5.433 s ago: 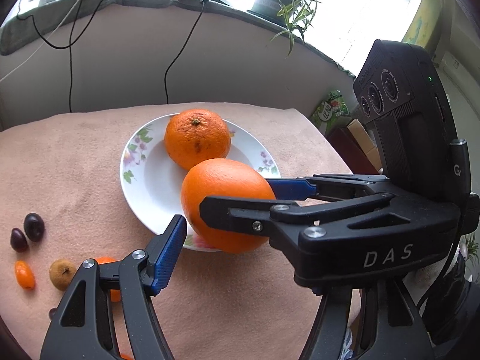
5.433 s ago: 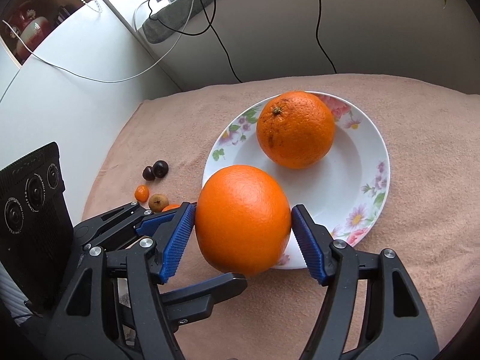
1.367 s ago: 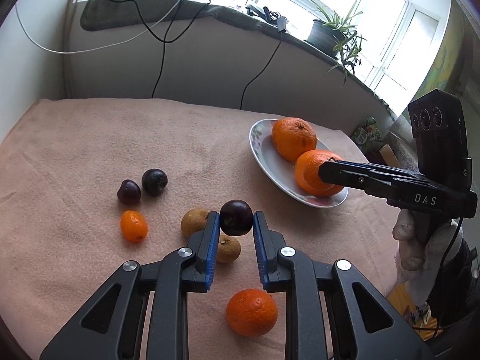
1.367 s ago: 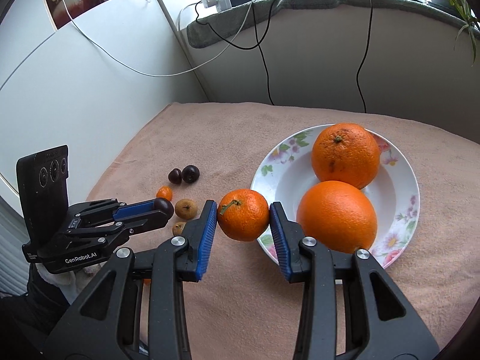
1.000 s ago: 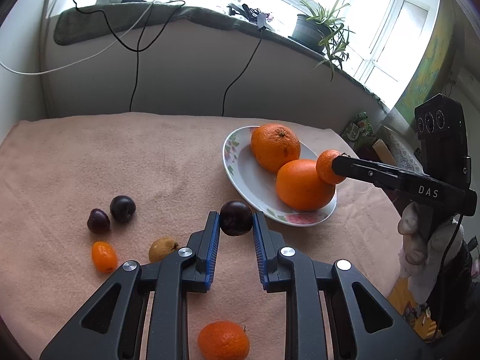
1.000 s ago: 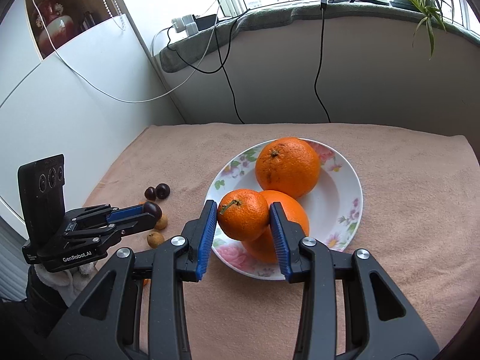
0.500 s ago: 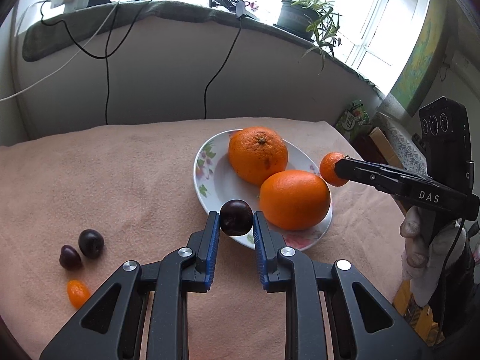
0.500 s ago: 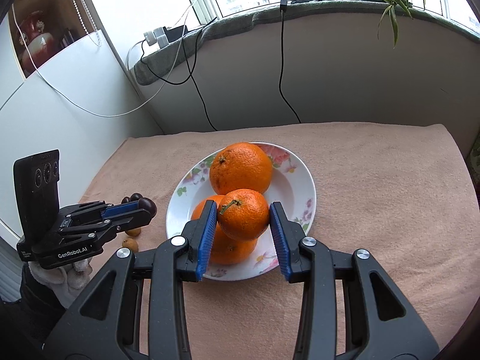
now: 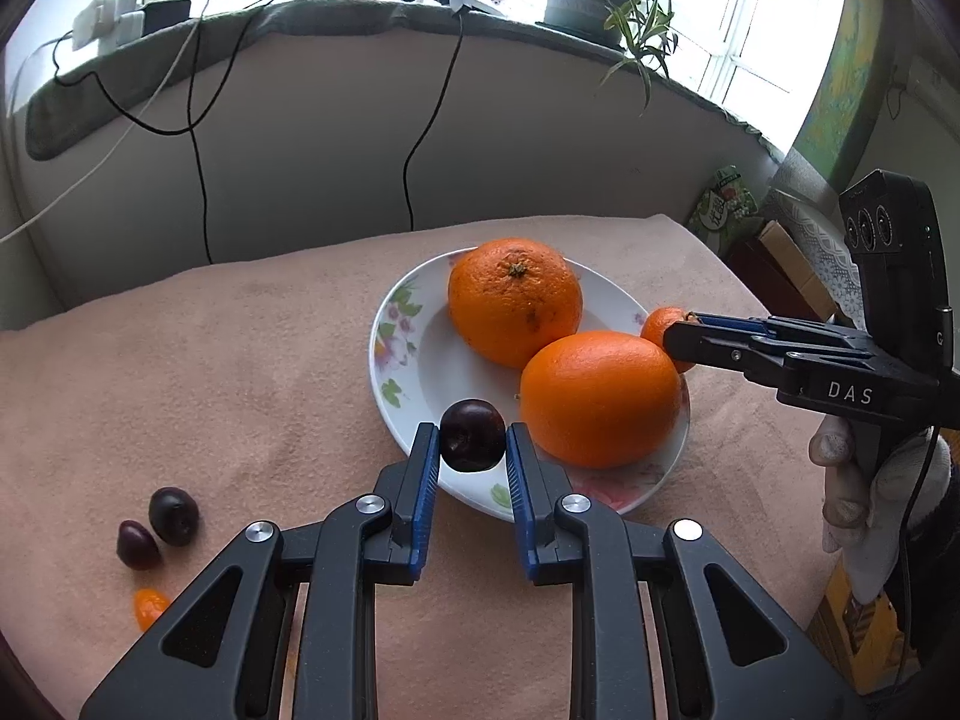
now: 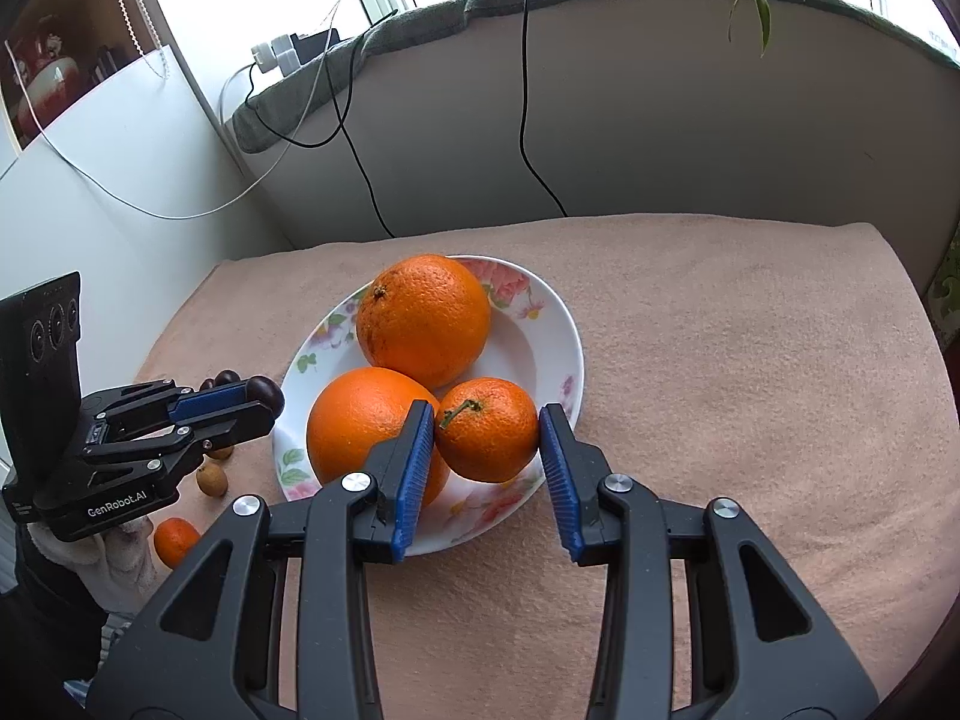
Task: Organize fruits
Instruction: 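Carry the tangerine with the right gripper and lower it into the plate, then open the right gripper on the tangerine while the left gripper releases a dark plum into the plate, then grasp the larger tangerine with the right gripper while the left gripper grasps a small orange fruit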
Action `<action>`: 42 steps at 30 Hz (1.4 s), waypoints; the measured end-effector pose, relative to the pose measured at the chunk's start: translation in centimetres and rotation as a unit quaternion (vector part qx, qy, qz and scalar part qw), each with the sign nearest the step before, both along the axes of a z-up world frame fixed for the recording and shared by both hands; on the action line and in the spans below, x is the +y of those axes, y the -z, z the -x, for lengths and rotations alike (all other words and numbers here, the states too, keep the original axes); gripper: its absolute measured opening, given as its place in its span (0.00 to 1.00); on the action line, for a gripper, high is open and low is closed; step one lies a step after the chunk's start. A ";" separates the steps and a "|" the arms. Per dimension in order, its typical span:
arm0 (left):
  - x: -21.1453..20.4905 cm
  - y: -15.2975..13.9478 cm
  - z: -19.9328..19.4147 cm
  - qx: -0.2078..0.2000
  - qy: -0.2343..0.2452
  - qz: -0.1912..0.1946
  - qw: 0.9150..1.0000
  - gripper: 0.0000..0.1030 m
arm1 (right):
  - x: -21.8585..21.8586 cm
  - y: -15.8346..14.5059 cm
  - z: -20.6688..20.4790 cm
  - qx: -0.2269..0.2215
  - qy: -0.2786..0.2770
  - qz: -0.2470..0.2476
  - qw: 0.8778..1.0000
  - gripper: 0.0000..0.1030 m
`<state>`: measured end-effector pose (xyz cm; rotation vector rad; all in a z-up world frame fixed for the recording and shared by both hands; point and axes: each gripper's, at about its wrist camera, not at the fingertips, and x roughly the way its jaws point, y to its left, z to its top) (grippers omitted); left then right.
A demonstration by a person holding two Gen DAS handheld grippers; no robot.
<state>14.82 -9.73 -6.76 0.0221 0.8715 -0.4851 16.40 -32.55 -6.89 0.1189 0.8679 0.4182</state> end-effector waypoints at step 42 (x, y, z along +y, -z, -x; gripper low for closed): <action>8.4 -2.1 2.7 -0.055 -0.103 -0.018 0.993 0.69 | 3.8 -4.6 4.7 -0.114 -0.030 0.013 0.993 0.86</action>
